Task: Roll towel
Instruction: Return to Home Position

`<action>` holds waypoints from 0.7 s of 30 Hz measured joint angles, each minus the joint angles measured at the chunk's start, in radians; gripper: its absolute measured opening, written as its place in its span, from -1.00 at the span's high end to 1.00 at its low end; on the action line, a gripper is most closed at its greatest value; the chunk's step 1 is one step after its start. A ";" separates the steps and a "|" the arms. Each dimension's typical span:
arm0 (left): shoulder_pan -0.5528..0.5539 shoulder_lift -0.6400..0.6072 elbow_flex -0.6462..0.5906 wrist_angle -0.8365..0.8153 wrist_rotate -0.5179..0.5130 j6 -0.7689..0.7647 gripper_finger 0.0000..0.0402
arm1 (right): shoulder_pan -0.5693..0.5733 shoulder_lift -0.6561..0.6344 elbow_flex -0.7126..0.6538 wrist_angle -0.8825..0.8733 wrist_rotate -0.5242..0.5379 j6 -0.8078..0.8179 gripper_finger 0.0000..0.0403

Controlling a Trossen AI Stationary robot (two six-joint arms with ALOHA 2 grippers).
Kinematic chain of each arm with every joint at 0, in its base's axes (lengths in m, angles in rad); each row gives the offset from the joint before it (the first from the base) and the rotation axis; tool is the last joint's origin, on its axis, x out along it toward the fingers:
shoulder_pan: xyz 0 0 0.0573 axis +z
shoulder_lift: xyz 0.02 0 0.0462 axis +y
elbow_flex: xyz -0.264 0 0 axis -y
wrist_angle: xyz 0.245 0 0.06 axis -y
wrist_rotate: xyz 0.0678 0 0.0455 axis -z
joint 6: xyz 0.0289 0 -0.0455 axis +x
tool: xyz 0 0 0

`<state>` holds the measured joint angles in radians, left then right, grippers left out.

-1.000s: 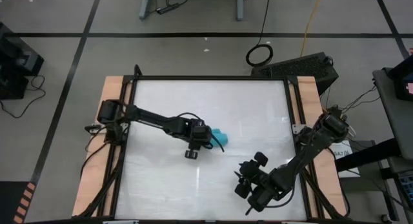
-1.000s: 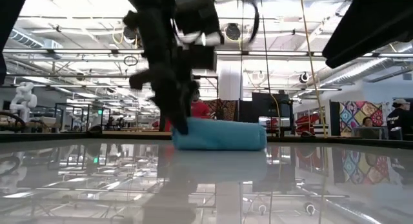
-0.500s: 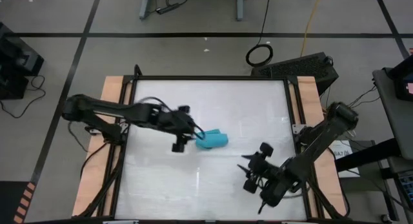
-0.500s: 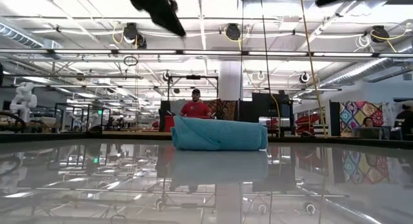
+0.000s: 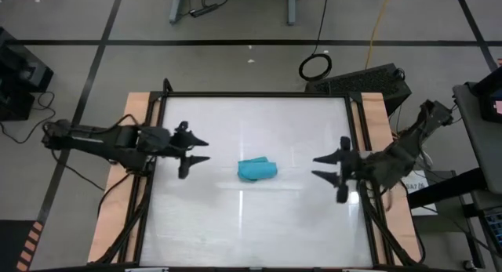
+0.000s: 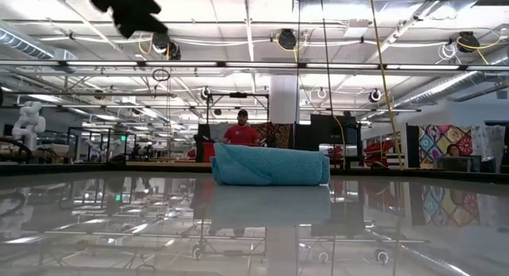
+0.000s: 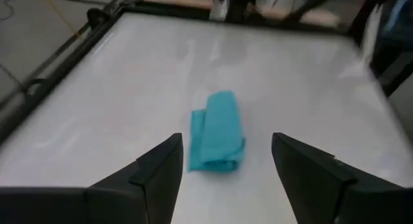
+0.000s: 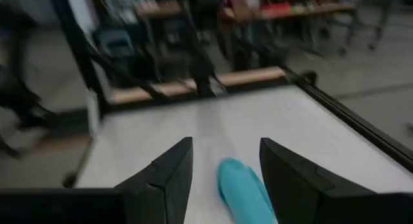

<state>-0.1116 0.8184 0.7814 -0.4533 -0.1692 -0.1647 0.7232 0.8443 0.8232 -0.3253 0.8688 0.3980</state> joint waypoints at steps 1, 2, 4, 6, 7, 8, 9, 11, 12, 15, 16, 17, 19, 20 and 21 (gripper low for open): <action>-0.005 -0.042 -0.057 0.047 0.000 -0.034 -0.20 | -0.006 -0.053 -0.057 0.076 -0.018 -0.038 0.16; -0.009 -0.077 -0.110 0.087 0.000 -0.064 -0.20 | -0.013 -0.100 -0.118 0.158 -0.034 -0.071 0.16; -0.013 -0.140 -0.208 0.166 -0.004 -0.121 -0.20 | -0.028 -0.187 -0.237 0.301 -0.054 -0.127 0.16; -0.015 -0.186 -0.292 0.226 -0.020 -0.165 -0.20 | -0.044 -0.257 -0.357 0.434 -0.065 -0.166 0.16; -0.015 -0.206 -0.331 0.258 -0.027 -0.174 -0.20 | -0.051 -0.285 -0.415 0.492 -0.066 -0.178 0.16; -0.015 -0.222 -0.364 0.290 -0.034 -0.186 -0.20 | -0.059 -0.311 -0.475 0.549 -0.067 -0.186 0.16; -0.015 -0.236 -0.398 0.324 -0.044 -0.192 -0.20 | -0.067 -0.332 -0.531 0.605 -0.067 -0.194 0.16; -0.015 -0.253 -0.463 0.395 -0.064 -0.195 -0.20 | -0.082 -0.367 -0.645 0.730 -0.068 -0.204 0.16; -0.015 -0.257 -0.494 0.438 -0.073 -0.195 -0.20 | -0.090 -0.379 -0.696 0.792 -0.070 -0.205 0.16; -0.014 -0.262 -0.587 0.608 -0.095 -0.193 -0.20 | -0.117 -0.398 -0.813 0.894 -0.082 -0.203 0.16; -0.014 -0.262 -0.618 0.672 -0.099 -0.187 -0.20 | -0.126 -0.397 -0.805 0.847 -0.084 -0.201 0.16; -0.014 -0.263 -0.647 0.726 -0.102 -0.178 -0.20 | -0.133 -0.397 -0.803 0.832 -0.090 -0.204 0.16; -0.014 -0.263 -0.700 0.818 -0.112 -0.167 -0.20 | -0.152 -0.398 -0.810 0.813 -0.097 -0.240 0.16; -0.014 -0.265 -0.722 0.851 -0.117 -0.164 -0.20 | -0.162 -0.398 -0.810 0.811 -0.096 -0.266 0.16; -0.014 -0.268 -0.743 0.877 -0.119 -0.163 -0.20 | -0.173 -0.399 -0.809 0.809 -0.097 -0.294 0.16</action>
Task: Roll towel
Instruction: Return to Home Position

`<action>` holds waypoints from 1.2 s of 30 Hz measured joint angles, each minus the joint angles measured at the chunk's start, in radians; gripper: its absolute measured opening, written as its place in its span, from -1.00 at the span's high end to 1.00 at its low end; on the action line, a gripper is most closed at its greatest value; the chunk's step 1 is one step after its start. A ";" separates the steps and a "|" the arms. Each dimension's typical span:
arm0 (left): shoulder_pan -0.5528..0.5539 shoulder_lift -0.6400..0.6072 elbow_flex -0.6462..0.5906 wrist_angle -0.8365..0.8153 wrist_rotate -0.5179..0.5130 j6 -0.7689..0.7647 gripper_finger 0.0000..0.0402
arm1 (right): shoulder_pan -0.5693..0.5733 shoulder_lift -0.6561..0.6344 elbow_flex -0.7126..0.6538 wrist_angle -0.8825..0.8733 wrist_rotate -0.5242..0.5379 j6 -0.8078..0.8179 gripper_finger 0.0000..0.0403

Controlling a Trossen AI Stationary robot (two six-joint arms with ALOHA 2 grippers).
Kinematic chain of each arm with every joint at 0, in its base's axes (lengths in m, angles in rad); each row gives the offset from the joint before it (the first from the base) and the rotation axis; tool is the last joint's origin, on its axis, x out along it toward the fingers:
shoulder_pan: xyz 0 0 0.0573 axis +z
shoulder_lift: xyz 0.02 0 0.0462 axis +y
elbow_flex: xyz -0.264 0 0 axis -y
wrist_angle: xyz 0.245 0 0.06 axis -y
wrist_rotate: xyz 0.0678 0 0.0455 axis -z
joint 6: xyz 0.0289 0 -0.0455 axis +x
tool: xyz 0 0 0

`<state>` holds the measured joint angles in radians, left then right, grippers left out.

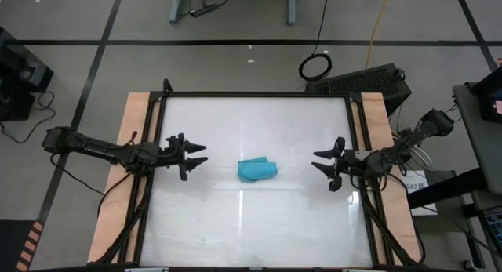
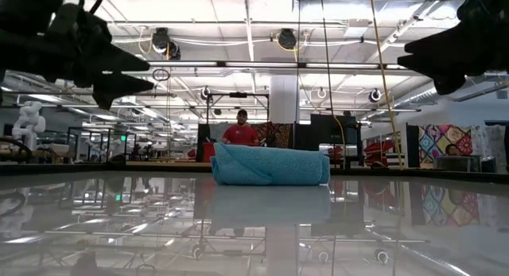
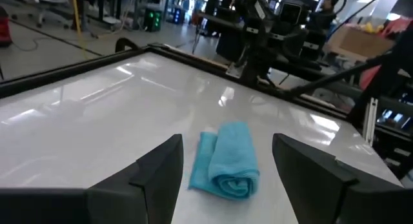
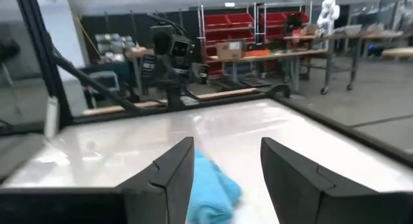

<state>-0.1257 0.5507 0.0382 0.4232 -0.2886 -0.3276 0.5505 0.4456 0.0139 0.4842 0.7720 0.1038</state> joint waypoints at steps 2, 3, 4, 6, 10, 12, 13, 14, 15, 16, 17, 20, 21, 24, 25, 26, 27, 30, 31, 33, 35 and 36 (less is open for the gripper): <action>0.000 0.000 -0.027 0.020 -0.002 -0.004 -0.20 | -0.022 0.000 0.000 0.001 -0.002 -0.042 0.16; -0.001 0.000 -0.031 0.011 -0.001 -0.004 -0.20 | -0.034 0.000 0.000 0.003 -0.004 -0.056 0.16; -0.002 -0.001 -0.031 0.005 0.002 -0.004 -0.20 | -0.043 -0.001 0.000 0.008 -0.004 -0.066 0.16; -0.010 -0.003 -0.031 0.000 0.030 0.005 -0.20 | -0.055 -0.001 0.000 0.029 -0.007 -0.080 0.16; -0.043 -0.002 -0.031 -0.008 0.061 0.022 -0.20 | -0.060 -0.001 0.000 0.080 -0.010 -0.082 0.16; -0.055 -0.002 -0.032 -0.005 0.071 0.009 -0.20 | -0.059 -0.001 0.000 0.085 -0.011 -0.082 0.16; -0.056 -0.002 -0.032 -0.004 0.081 -0.006 -0.20 | -0.059 -0.001 0.000 0.085 -0.011 -0.082 0.16; -0.057 -0.002 -0.032 -0.001 0.101 -0.014 -0.20 | -0.059 -0.001 0.000 0.084 -0.011 -0.082 0.16; -0.059 -0.002 -0.032 0.010 0.125 -0.020 -0.20 | -0.059 -0.001 0.000 0.085 -0.012 -0.082 0.16; -0.059 -0.002 -0.032 0.024 0.151 -0.032 -0.20 | -0.059 -0.001 0.000 0.085 -0.013 -0.082 0.16; -0.058 -0.002 -0.032 0.034 0.177 -0.047 -0.20 | -0.059 -0.001 0.000 0.083 -0.013 -0.082 0.16; -0.058 -0.002 -0.032 0.055 0.244 -0.084 -0.20 | -0.059 -0.001 0.000 0.080 -0.013 -0.082 0.16; -0.058 -0.002 -0.032 0.064 0.260 -0.084 -0.20 | -0.059 -0.001 0.000 0.079 -0.013 -0.082 0.16; -0.058 -0.002 -0.032 0.065 0.269 -0.084 -0.20 | -0.059 -0.001 0.000 0.075 -0.014 -0.082 0.16; -0.058 -0.002 -0.032 0.065 0.269 -0.084 -0.20 | -0.059 -0.001 0.000 0.070 -0.014 -0.082 0.16; -0.058 -0.002 -0.032 0.065 0.269 -0.084 -0.20 | -0.059 -0.001 0.000 0.066 -0.014 -0.082 0.16; -0.058 -0.002 -0.032 0.065 0.269 -0.084 -0.20 | -0.059 -0.001 0.000 0.061 -0.014 -0.082 0.16; -0.058 -0.002 -0.032 0.059 0.269 -0.084 -0.20 | -0.059 -0.001 0.000 0.056 -0.014 -0.082 0.16; -0.058 -0.002 -0.032 0.059 0.269 -0.084 -0.20 | -0.059 -0.001 0.000 0.056 -0.014 -0.082 0.16; -0.058 -0.002 -0.032 0.059 0.269 -0.084 -0.20 | -0.059 -0.001 0.000 0.056 -0.014 -0.082 0.16; -0.058 -0.002 -0.032 0.059 0.269 -0.084 -0.20 | -0.059 -0.001 0.000 0.056 -0.014 -0.082 0.16; -0.058 -0.002 -0.032 0.058 0.269 -0.084 -0.20 | -0.059 -0.001 0.000 0.056 -0.014 -0.082 0.16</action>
